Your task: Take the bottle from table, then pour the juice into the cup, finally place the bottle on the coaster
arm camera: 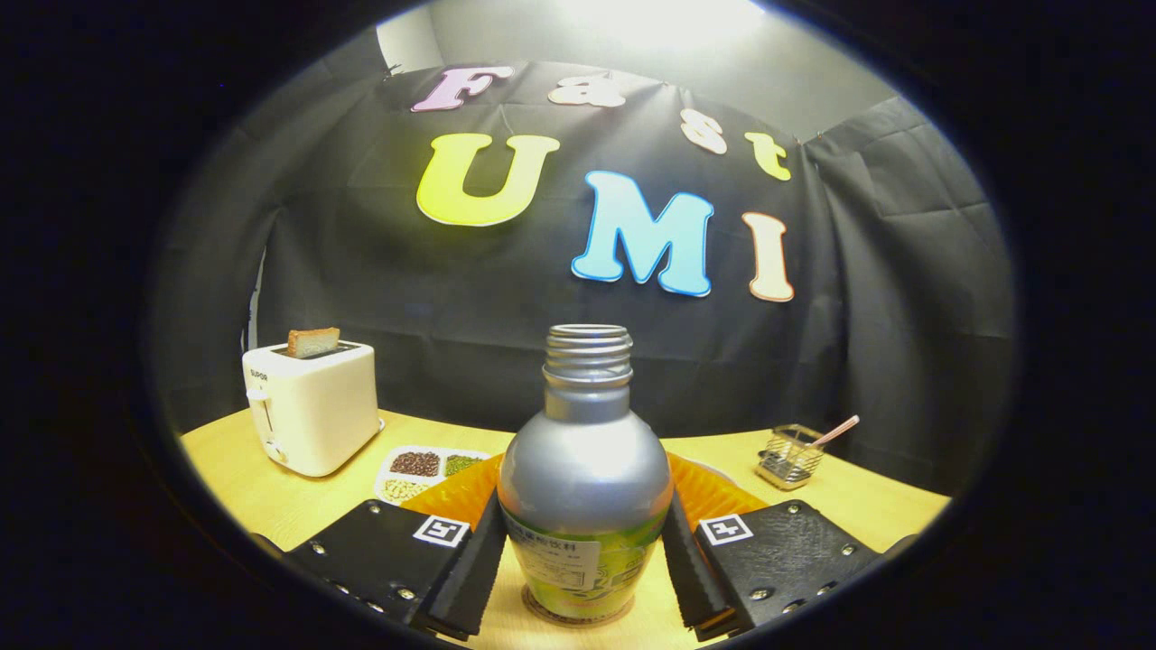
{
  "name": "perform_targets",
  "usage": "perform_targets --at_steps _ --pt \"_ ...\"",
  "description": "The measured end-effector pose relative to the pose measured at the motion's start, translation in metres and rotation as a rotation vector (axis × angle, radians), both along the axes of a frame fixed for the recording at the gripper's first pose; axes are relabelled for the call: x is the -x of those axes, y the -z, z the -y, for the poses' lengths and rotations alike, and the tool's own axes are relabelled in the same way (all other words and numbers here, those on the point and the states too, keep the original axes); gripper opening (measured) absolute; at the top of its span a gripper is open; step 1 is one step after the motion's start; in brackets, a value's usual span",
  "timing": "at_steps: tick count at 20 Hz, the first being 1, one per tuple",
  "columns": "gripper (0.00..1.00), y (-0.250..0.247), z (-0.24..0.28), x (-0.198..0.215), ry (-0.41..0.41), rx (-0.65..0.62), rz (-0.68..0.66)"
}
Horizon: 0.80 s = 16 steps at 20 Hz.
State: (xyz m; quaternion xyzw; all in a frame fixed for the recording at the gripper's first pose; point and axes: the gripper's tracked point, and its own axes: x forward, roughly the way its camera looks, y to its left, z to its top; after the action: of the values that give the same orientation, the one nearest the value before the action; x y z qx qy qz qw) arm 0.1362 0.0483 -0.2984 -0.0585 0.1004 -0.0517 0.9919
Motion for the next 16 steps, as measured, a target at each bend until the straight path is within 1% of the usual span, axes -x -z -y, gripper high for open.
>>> perform_targets --at_steps 4,10,14,16 --pt "0.78 0.031 -0.001 -0.008 -0.024 -0.037 -0.055" --pt "0.78 0.037 0.007 -0.014 -0.032 0.0 -0.057" --pt "0.78 0.043 0.013 -0.012 -0.019 -0.047 -0.055" --pt "0.78 0.042 0.018 -0.012 -0.008 -0.094 -0.023"
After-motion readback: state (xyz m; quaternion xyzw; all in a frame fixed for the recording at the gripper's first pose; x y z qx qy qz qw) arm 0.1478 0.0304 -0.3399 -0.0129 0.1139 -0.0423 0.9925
